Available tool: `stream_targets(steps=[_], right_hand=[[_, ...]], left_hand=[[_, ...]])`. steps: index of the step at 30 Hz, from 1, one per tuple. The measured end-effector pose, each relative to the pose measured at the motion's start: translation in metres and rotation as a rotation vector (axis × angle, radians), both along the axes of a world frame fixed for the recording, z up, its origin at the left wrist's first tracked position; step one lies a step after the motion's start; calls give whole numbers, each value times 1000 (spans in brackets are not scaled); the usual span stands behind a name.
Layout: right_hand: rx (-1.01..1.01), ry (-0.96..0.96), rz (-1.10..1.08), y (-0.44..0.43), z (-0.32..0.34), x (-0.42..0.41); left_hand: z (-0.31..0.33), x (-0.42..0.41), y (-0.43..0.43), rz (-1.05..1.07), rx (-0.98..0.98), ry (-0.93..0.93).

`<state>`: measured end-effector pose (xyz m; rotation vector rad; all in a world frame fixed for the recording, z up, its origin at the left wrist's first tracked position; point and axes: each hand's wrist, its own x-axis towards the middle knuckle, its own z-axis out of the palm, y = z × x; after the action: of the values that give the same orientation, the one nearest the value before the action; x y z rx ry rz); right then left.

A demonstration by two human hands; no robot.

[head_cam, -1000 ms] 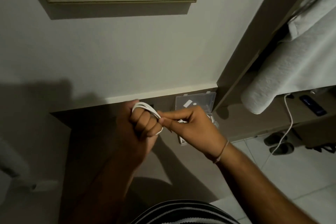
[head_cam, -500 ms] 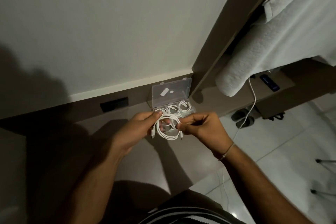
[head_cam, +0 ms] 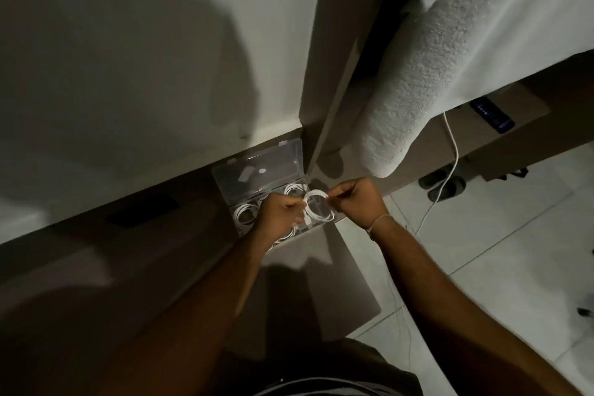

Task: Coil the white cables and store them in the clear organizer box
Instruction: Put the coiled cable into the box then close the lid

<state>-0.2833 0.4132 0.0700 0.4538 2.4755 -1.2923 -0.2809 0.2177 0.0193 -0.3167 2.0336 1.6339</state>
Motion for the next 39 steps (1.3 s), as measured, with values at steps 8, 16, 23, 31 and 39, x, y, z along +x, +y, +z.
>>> stream_targets(steps=[8,16,23,31,39], right_hand=[[-98,-383,1,4,-71,-33],[-12,-484,-87,-4,-98,-33],[-16,-335,-270,-16,-118,-9],[-9,-194,-411,-33,-124,10],[-4,-30,-121,-30,-120,28]], left_hand=[[-43,-24,25,40,-211,-204],[-47,-23,38,-181,-674,63],[-61,7,22,-218,-441,197],[-59,19,18,-553,-604,370],[-57,2,24,-609,-860,646]])
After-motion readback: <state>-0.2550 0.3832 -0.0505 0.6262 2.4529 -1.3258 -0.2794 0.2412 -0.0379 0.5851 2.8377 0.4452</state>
